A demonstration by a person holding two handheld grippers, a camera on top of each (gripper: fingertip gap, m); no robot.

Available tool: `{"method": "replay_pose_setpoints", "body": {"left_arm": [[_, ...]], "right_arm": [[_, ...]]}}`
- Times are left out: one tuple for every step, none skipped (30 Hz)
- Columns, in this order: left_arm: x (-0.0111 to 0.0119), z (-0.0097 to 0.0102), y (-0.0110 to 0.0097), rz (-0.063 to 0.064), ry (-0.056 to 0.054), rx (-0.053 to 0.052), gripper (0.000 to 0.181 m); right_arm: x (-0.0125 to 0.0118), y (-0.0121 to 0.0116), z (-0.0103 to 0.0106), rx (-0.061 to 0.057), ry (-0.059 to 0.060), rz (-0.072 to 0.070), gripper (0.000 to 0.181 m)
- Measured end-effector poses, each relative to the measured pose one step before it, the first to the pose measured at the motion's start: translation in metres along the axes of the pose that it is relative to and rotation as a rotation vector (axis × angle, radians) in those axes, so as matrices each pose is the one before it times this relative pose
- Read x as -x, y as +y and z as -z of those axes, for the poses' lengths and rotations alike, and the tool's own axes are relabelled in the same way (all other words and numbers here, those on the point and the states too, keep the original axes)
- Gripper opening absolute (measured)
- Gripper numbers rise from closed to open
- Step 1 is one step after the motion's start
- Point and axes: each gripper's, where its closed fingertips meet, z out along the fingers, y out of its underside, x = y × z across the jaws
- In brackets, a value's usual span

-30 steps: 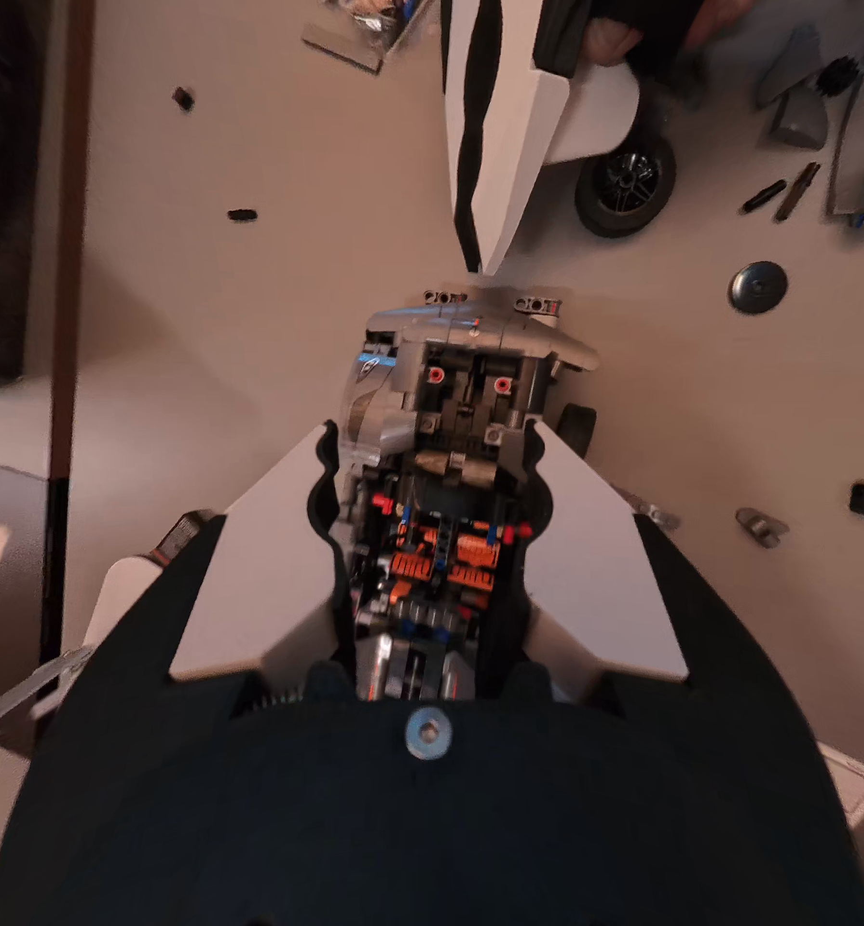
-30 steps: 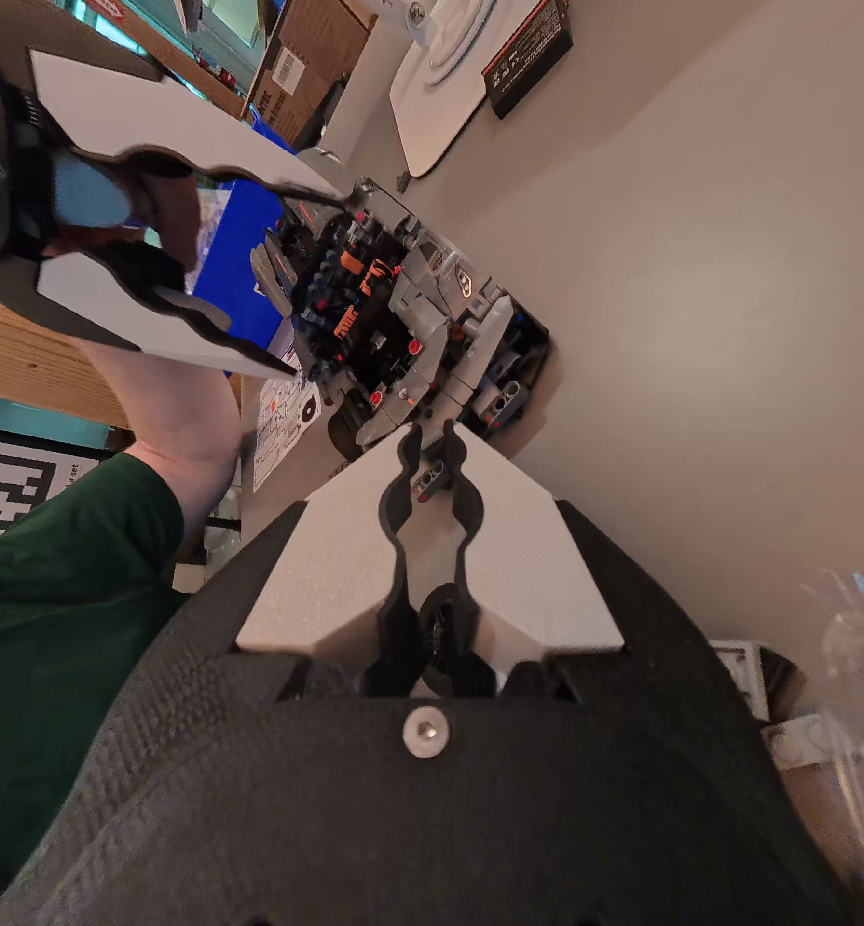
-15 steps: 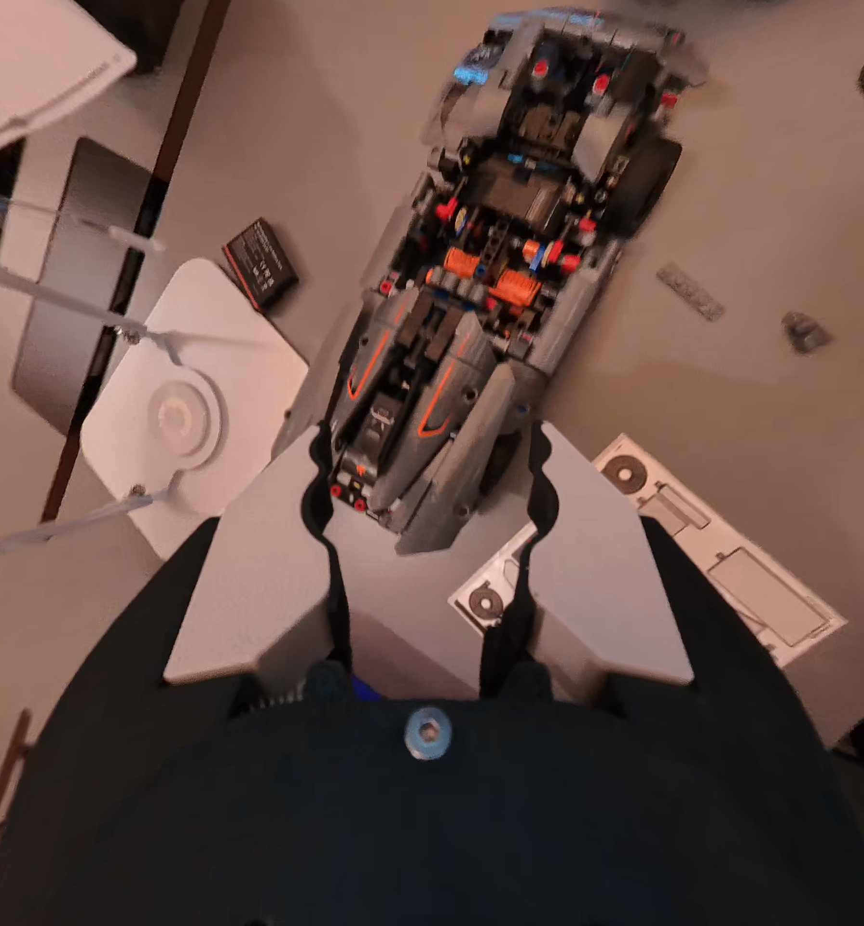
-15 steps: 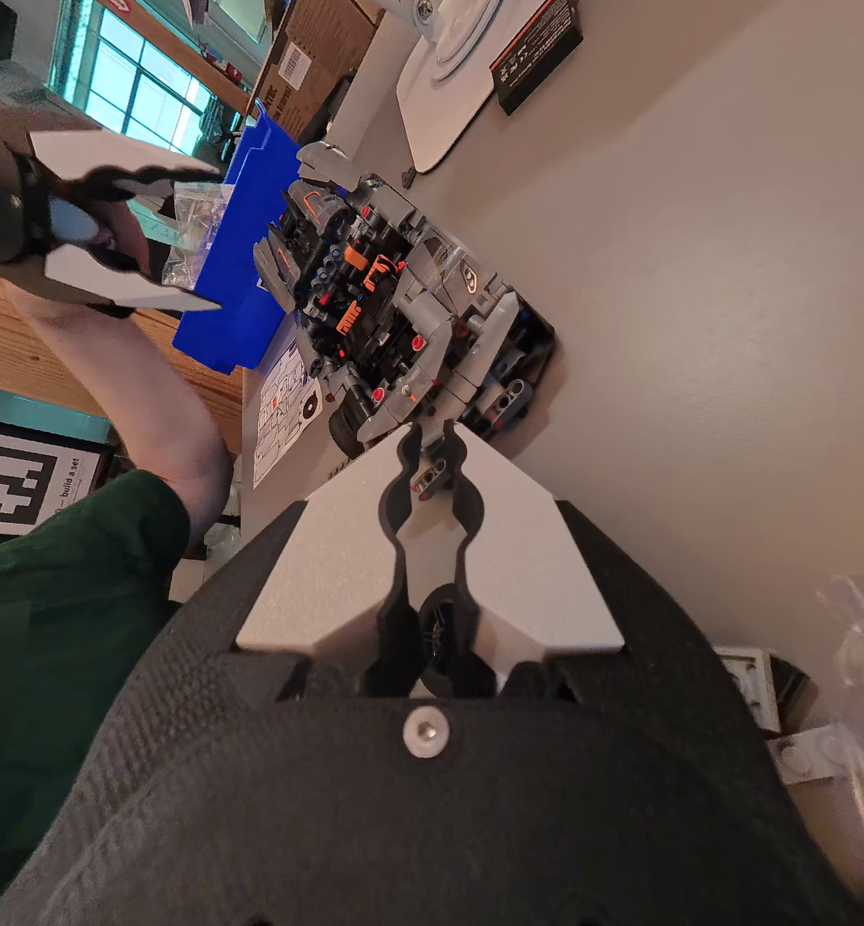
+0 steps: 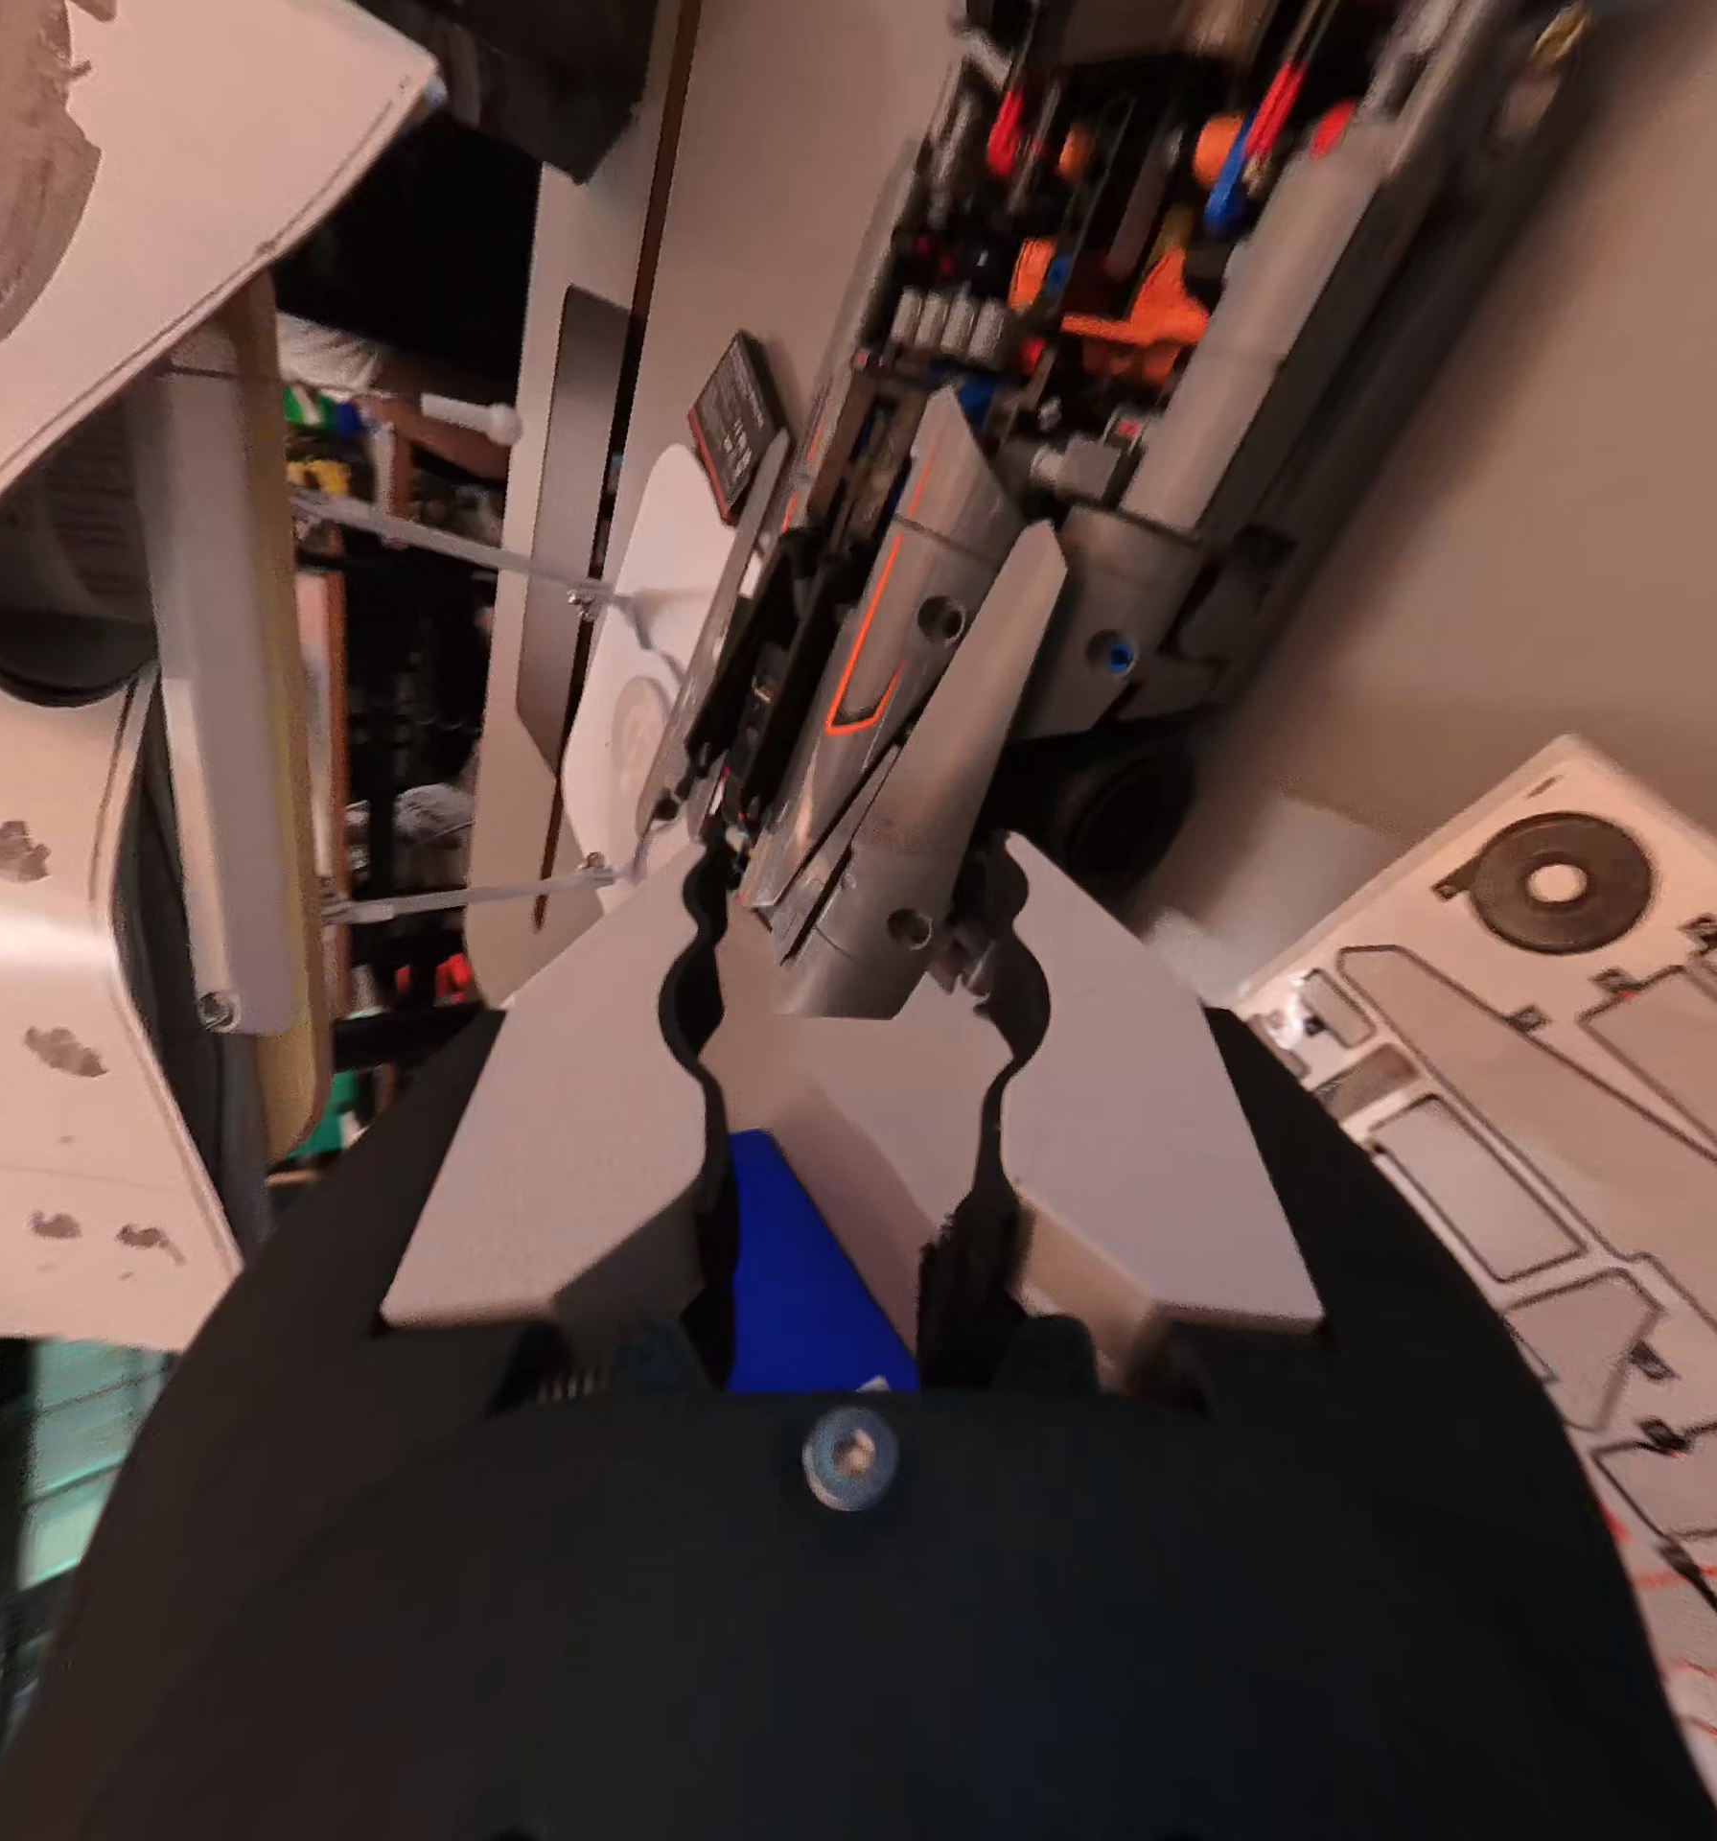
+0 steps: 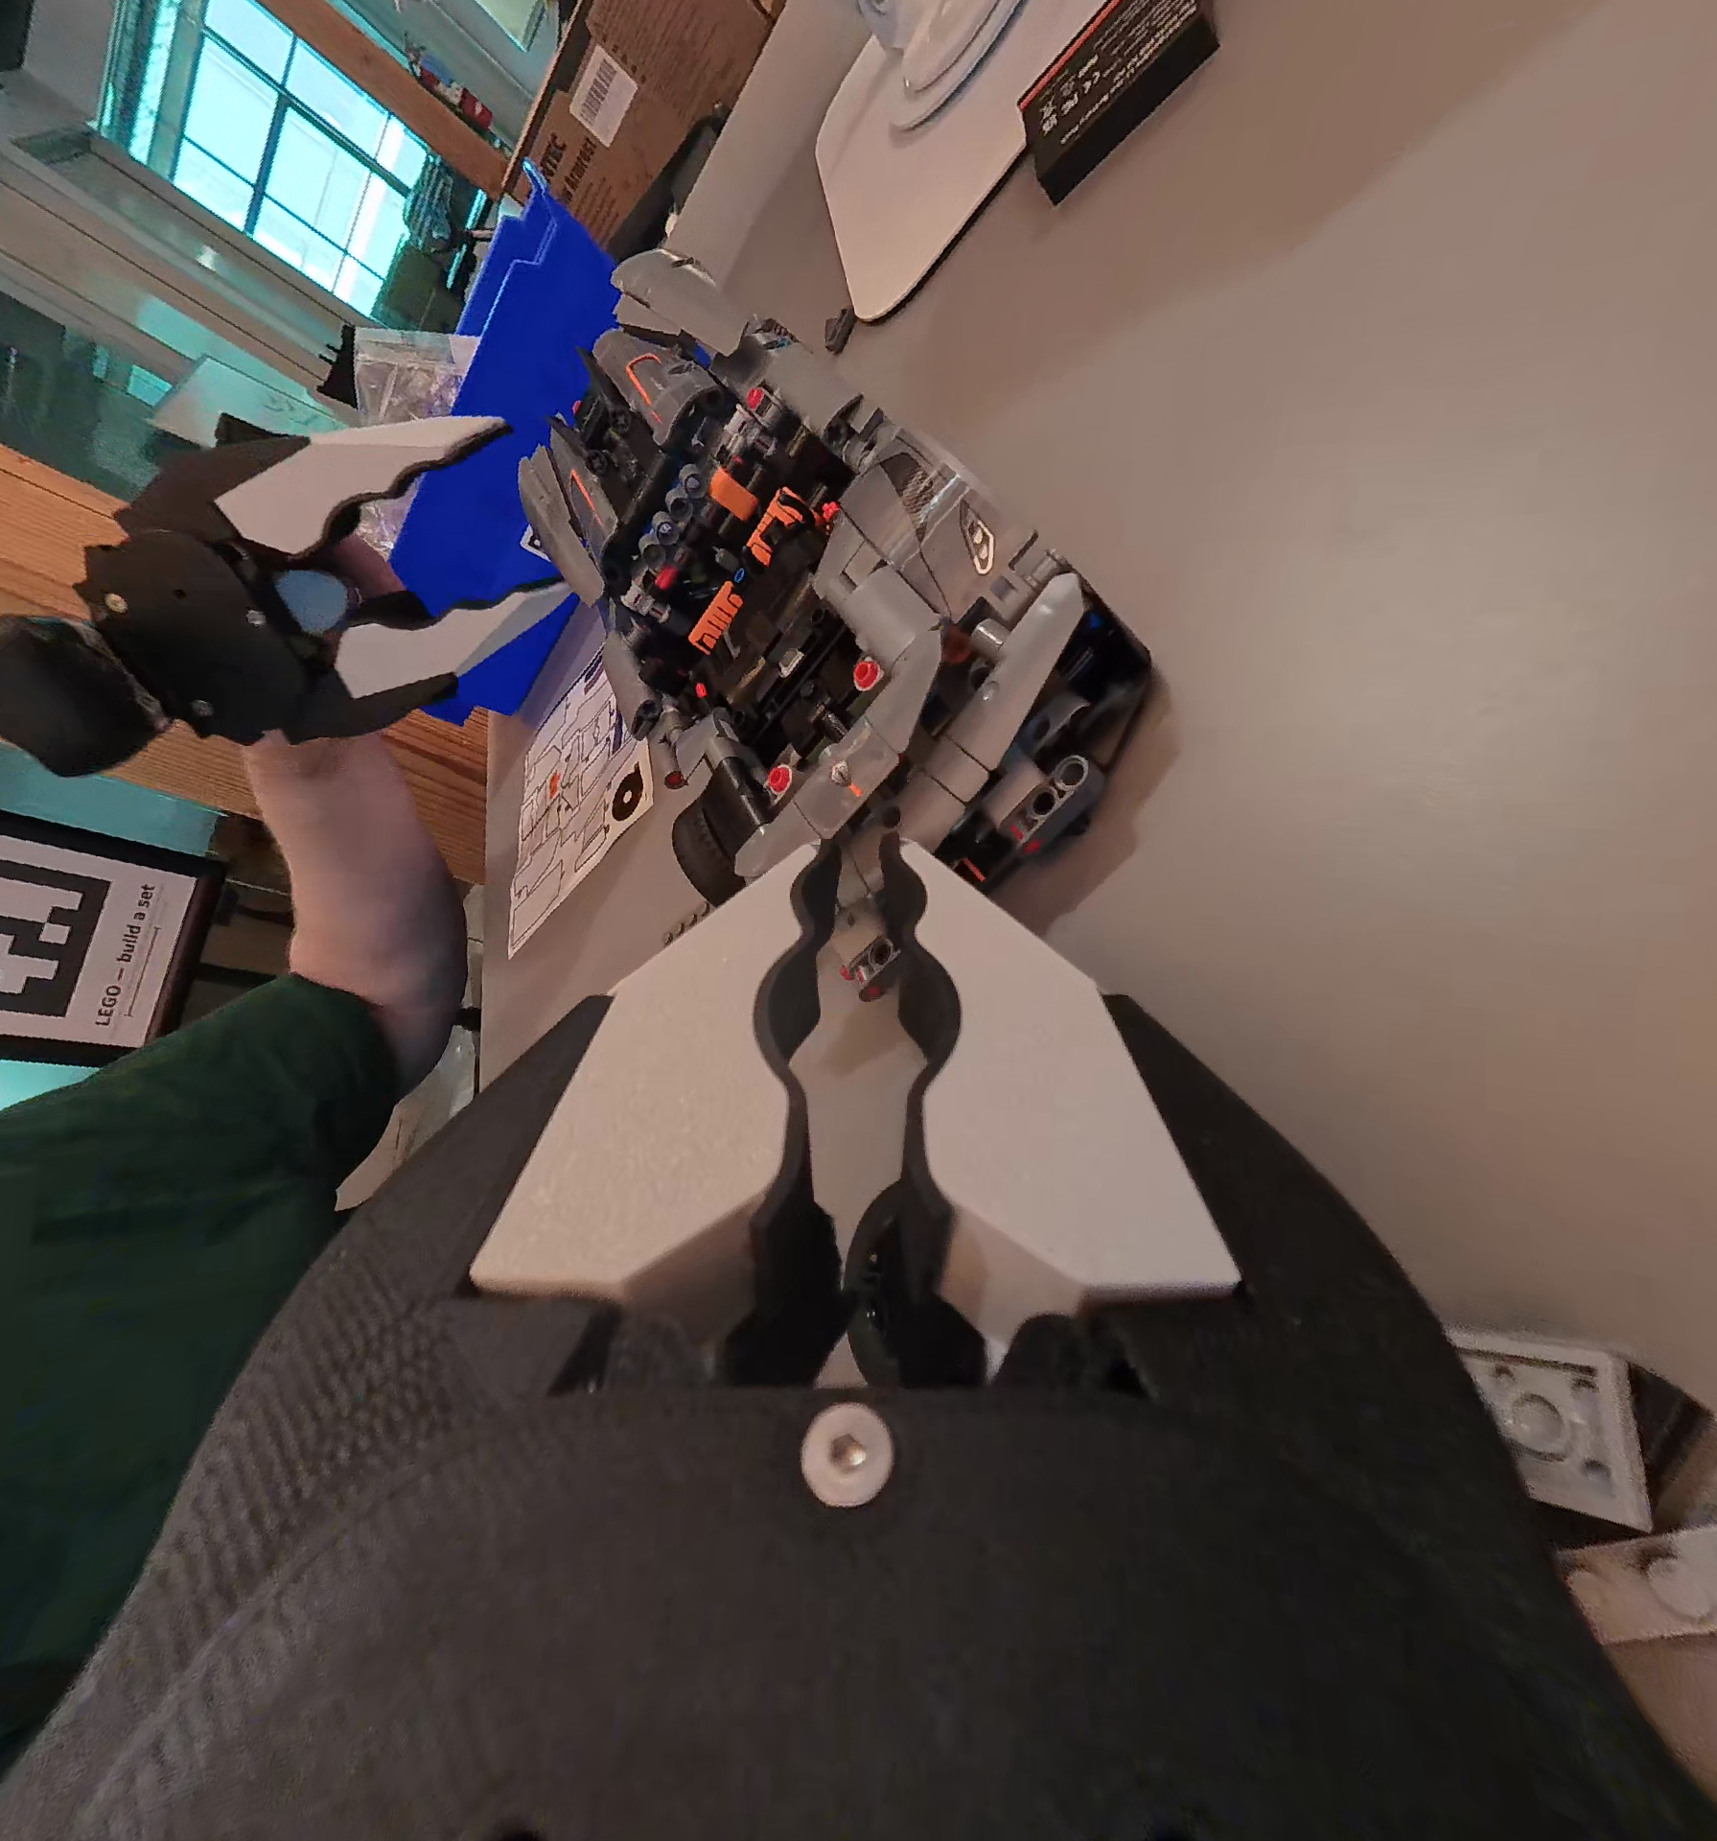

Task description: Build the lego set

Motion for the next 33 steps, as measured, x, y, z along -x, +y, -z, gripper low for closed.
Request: {"method": "replay_pose_setpoints", "body": {"left_arm": [[0.00043, -0.00323, 0.00269, -0.0181, -0.0283, 0.0136, 0.047], [0.00002, -0.00243, 0.00091, -0.0089, -0.0245, -0.0005, 0.043], [0.00001, -0.00174, 0.00013, -0.0021, -0.0223, -0.0047, 0.039], [0.00026, -0.00139, 0.00067, -0.0046, -0.0239, -0.0022, 0.035], [-0.00109, -0.00143, 0.00084, -0.0075, -0.0148, -0.0014, 0.03], [-0.00145, -0.00179, 0.00085, -0.0001, -0.0111, 0.0004, 0.028], [0.00084, -0.00075, -0.00021, -0.0008, -0.0231, -0.0057, 0.027], [0.00086, -0.00017, -0.00094, 0.0017, -0.0187, -0.0138, 0.026], [-0.0004, -0.00061, 0.00001, 0.0107, -0.0042, -0.0076, 0.026], [0.00077, 0.00031, 0.00011, 0.0142, -0.0065, -0.0077, 0.026], [0.00046, 0.00131, -0.00106, 0.019, 0.0009, -0.0191, 0.029], [-0.00283, 0.00084, 0.00169, 0.0256, 0.0311, -0.0031, 0.033], [0.00015, 0.00094, 0.00516, 0.0345, 0.0175, 0.0178, 0.038], [0.0019, 0.00187, 0.00354, 0.041, 0.0093, -0.0011, 0.041], [0.00047, 0.0028, 0.00057, 0.0601, 0.028, -0.0281, 0.041], [0.00153, 0.00263, 0.0009, 0.0855, 0.0308, -0.0267, 0.044], [0.00472, 0.00237, 0.00149, 0.0866, 0.0131, -0.023, 0.05], [0.00333, 0.00174, 0.0001, 0.082, 0.0223, -0.0314, 0.055], [-0.00109, 0.00065, 0.00022, 0.0926, 0.0533, -0.0267, 0.057], [-0.00137, -0.00126, 0.00303, 0.1062, 0.0566, -0.0017, 0.065], [0.00093, -0.00193, 0.00443, 0.0965, 0.0388, 0.0109, 0.072], [-0.00026, -0.00099, 0.00167, 0.0624, 0.0377, -0.0093, 0.075], [-0.00373, -0.00013, -0.00044, 0.0533, 0.0516, -0.0233, 0.075], [-0.00398, -0.0004, 0.00043, 0.0662, 0.0549, -0.011, 0.077], [-0.00316, -0.00029, -0.00088, 0.0518, 0.0457, -0.0169, 0.078], [-0.00469, -0.00012, -0.00268, 0.0312, 0.0501, -0.0275, 0.077], [-0.00469, -0.00044, -0.00304, 0.029, 0.0486, -0.0253, 0.076], [-0.00299, -0.00121, -0.0012, 0.0291, 0.0359, -0.0118, 0.076], [0.00003, -0.00168, 0.00062, 0.0238, 0.0169, 0.0011, 0.078], [0.00043, -0.00141, 0.00071, 0.0127, 0.0117, 0.0028, 0.076], [0.00051, -0.00051, -0.00124, 0.0089, 0.0072, -0.0095, 0.076], [0.00035, 0.0003, -0.00237, 0.014, 0.009, -0.0152, 0.074], [-0.00093, 0.00084, -0.00368, 0.0173, 0.0171, -0.0213, 0.071]], "right_arm": [[0.00052, 0.00032, -0.00047, 0.002, -0.0009, 0.0015, 0.007], [0.00069, 0.00009, -0.00039, 0.0015, -0.0009, 0.0021, 0.007], [0.00058, 0.00004, -0.00027, 0.0006, -0.0003, 0.0022, 0.007], [0.00043, -0.00013, -0.00017, 0.0001, -0.0001, 0.0018, 0.007], [0.00026, -0.00004, -0.00007, -0.0002, -0.0003, 0.0011, 0.007], [0.00011, -0.00004, 0.00012, -0.0001, -0.0004, 0.0002, 0.007], [0.00005, -0.00005, -0.00002, -0.0003, -0.0004, 0.0, 0.007], [0.00017, 0.00002, 0.00009, -0.0002, -0.0004, 0.0002, 0.007], [0.00001, 0.00001, 0.00001, 0.0001, -0.0001, 0.0002, 0.007], [-0.00019, 0.00003, 0.00008, 0.0, 0.0002, 0.0001, 0.007], [-0.00009, -0.00002, 0.00005, -0.0003, -0.0003, -0.0002, 0.007], [-0.00009, -0.00007, 0.00022, -0.0008, -0.0009, -0.0005, 0.007], [-0.00017, -0.00019, 0.00028, -0.0008, -0.0004, -0.0003, 0.007], [-0.00011, -0.00027, 0.00031, -0.0009, -0.0004, -0.0001, 0.007], [-0.00002, -0.00037, 0.00033, -0.0012, -0.0007, 0.0001, 0.007], [0.00001, -0.00028, 0.00031, -0.0011, -0.0004, 0.0003, 0.007], [-0.00003, -0.00009, 0.00008, -0.0004, -0.0004, 0.0, 0.007], [-0.00009, 0.00015, -0.00026, 0.0004, -0.0005, -0.0004, 0.007], [-0.00025, 0.0003, -0.00046, 0.0013, -0.0001, -0.0006, 0.007], [-0.00021, 0.00063, -0.00068, 0.0024, -0.0002, -0.0007, 0.007], [-0.00001, 0.00072, -0.0009, 0.0027, -0.0014, -0.0009, 0.007], [0.0002, 0.00054, -0.00072, 0.0024, -0.0017, -0.0004, 0.007], [0.00021, 0.00045, -0.00042, 0.0016, -0.0004, 0.0005, 0.007], [0.00012, 0.00003, -0.0001, -0.0001, 0.0002, 0.0011, 0.007], [0.00023, -0.00028, 0.00033, -0.0013, -0.0003, 0.0009, 0.007], [-0.00002, -0.00041, 0.00031, -0.0015, -0.0007, 0.0003, 0.007], [-0.00005, -0.00029, 0.00037, -0.0013, -0.0007, -0.0005, 0.007], [-0.00004, -0.00004, 0.0001, -0.0007, -0.0015, -0.0009, 0.007], [0.00008, 0.00005, -0.00005, 0.0001, -0.0016, -0.001, 0.007], [0.0, 0.00021, -0.0003, 0.0011, -0.0011, -0.0004, 0.007], [0.0002, 0.00031, -0.00023, 0.0017, -0.0009, 0.0003, 0.007], [0.00019, 0.00022, -0.00028, 0.001, -0.001, 0.0009, 0.007], [0.00026, -0.0001, -0.00018, 0.0005, -0.0006, 0.0011, 0.007]]}}
